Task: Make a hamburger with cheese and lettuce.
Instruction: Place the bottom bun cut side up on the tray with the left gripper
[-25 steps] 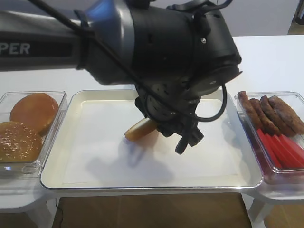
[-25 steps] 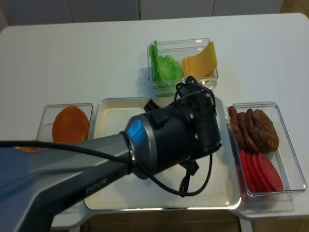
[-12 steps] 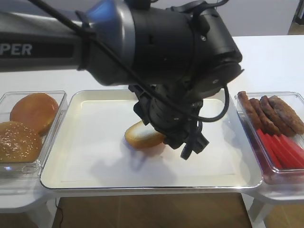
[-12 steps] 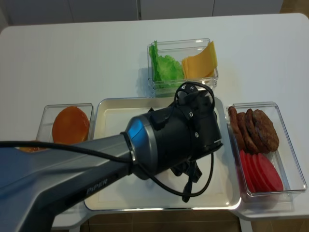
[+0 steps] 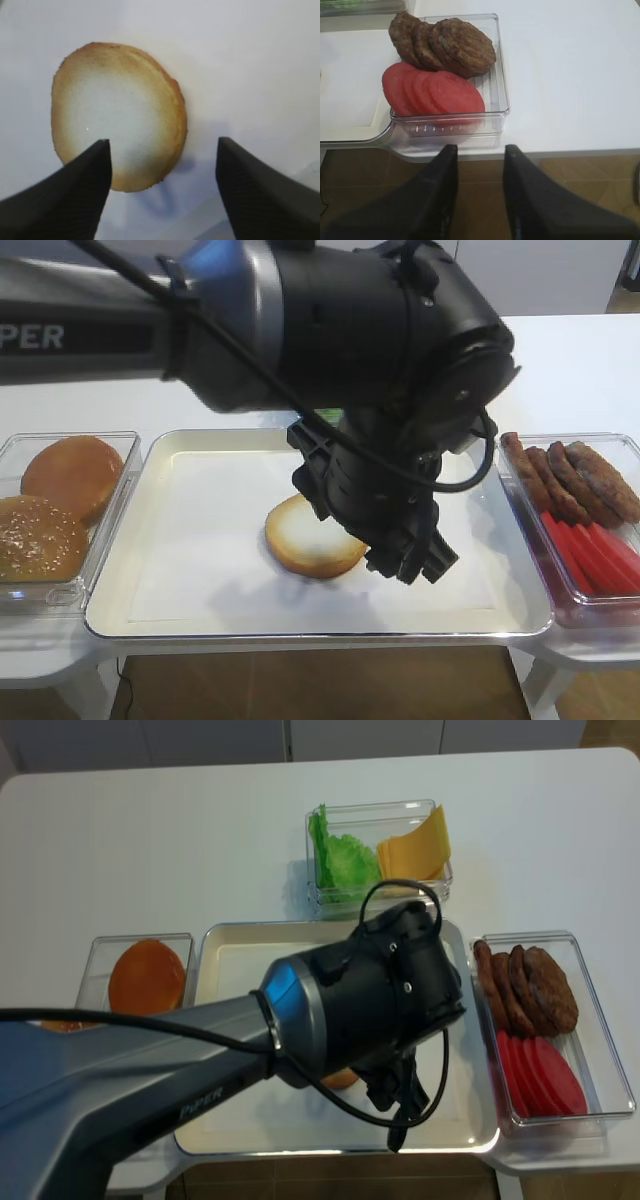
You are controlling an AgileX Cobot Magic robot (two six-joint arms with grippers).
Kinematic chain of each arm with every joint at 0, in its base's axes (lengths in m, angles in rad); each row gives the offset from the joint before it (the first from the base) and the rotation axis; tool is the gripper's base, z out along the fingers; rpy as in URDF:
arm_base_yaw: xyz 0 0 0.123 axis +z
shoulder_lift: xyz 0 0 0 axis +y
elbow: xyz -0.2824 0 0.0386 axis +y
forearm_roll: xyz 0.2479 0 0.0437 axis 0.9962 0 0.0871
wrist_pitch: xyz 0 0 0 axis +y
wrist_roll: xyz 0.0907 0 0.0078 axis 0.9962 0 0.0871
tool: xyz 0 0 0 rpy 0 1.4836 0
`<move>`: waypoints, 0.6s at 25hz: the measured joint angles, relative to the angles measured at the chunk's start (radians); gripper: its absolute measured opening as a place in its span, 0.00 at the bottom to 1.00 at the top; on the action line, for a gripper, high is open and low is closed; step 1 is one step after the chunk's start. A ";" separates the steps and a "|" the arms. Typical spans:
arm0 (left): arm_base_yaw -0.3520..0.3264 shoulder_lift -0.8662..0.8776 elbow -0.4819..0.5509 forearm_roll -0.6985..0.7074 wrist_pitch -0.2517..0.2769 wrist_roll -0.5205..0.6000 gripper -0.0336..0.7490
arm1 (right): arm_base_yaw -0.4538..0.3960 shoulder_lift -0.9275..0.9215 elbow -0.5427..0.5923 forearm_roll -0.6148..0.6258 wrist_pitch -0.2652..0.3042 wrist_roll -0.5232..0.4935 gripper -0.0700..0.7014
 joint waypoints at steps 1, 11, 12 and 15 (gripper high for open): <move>0.005 -0.005 -0.002 -0.016 -0.005 0.015 0.67 | 0.000 0.000 0.000 0.000 0.000 0.000 0.42; 0.233 -0.155 -0.006 -0.374 -0.036 0.261 0.66 | 0.000 0.000 0.000 0.000 0.000 0.000 0.42; 0.263 -0.171 -0.006 -0.393 -0.034 0.278 0.66 | 0.000 0.000 0.000 0.000 0.000 0.000 0.42; 0.348 -0.214 -0.006 -0.411 -0.002 0.323 0.65 | 0.000 0.000 0.000 0.000 0.000 0.000 0.42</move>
